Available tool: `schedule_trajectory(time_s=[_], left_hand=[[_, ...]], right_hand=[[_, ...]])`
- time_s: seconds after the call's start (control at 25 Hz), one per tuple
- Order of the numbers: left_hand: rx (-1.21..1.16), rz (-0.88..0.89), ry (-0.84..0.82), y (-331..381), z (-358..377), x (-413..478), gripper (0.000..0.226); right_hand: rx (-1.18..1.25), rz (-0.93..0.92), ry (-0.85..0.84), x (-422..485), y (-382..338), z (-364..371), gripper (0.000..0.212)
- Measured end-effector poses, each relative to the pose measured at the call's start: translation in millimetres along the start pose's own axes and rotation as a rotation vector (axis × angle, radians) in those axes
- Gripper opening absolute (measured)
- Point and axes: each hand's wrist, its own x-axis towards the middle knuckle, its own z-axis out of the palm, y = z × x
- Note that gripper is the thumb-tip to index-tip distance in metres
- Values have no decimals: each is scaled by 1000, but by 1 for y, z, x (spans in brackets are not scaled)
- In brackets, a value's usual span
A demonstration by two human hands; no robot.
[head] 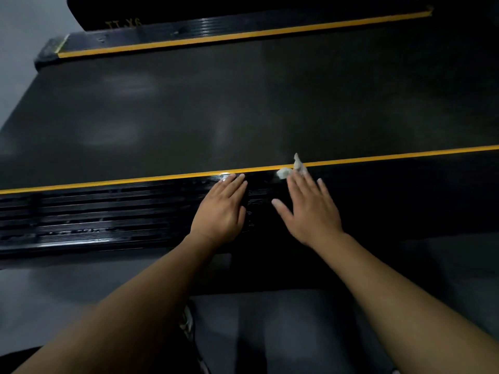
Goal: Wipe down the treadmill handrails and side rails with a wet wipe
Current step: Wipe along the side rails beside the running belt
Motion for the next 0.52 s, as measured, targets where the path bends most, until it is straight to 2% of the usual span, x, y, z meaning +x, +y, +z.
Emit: schedule_trajectory(time_s=[0.04,0.2,0.36,0.52], left_hand=[[1,-3,-1,0,0,0,68],[-11,10,-2,1,-2,0,68],[-15,0,6,1,-1,0,67],[-25,22,6,0,-1,0,64]], right_hand=[[2,16,-7,4,-3,-1,97],[-35,-209,-37,0,-25,2,100],[24,-99,-16,17,-25,-4,97],[20,-253,-59,16,-41,-1,87]])
